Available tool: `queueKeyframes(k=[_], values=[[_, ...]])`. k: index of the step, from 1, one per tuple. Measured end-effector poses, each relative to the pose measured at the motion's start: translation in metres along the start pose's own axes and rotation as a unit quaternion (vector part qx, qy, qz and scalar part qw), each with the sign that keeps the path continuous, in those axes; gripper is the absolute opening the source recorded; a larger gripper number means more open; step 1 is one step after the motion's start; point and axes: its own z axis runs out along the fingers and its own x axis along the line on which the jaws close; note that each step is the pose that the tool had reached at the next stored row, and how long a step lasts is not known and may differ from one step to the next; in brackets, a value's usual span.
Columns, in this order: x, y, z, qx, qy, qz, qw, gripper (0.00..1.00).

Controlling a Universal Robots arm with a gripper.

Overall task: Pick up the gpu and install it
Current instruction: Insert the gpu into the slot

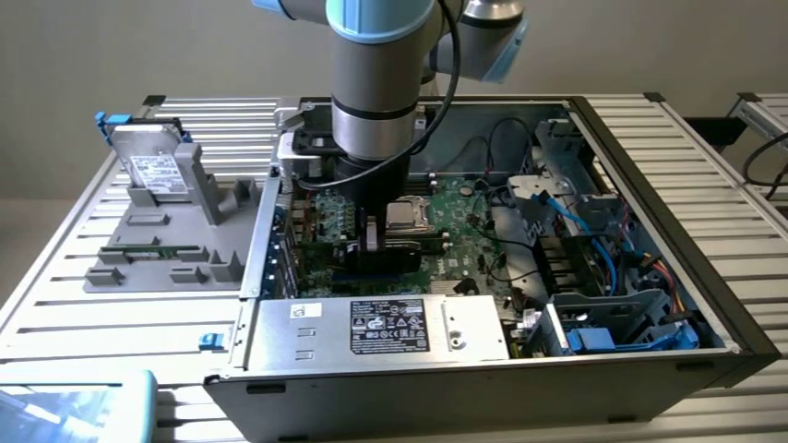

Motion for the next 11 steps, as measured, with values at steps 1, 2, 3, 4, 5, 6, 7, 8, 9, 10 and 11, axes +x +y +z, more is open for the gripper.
queueKeyframes(k=[1,2,3,4,5,6,7,8,9,10,11], values=[[0.0,0.0,0.0001,0.0,0.0,0.0,1.0,0.28],[0.0,0.0,0.0002,0.0,0.0,0.0,1.0,0.28],[0.0,0.0,0.0003,0.0,0.0,0.0,1.0,0.28],[0.0,0.0,0.0004,0.0,0.0,0.0,1.0,0.28],[0.0,0.0,0.0004,0.0,0.0,0.0,1.0,0.28],[0.0,0.0,0.0005,0.0,0.0,0.0,1.0,0.28],[0.0,0.0,0.0006,0.0,0.0,0.0,1.0,0.28],[0.0,0.0,0.0007,0.0,0.0,0.0,1.0,0.28],[0.0,0.0002,0.001,0.0001,0.0,0.0,1.0,0.28],[-0.0001,0.0004,0.0012,0.0001,0.0,0.0,1.0,0.28],[-0.0001,0.0005,0.0014,0.0001,0.0001,0.0,1.0,0.28]])
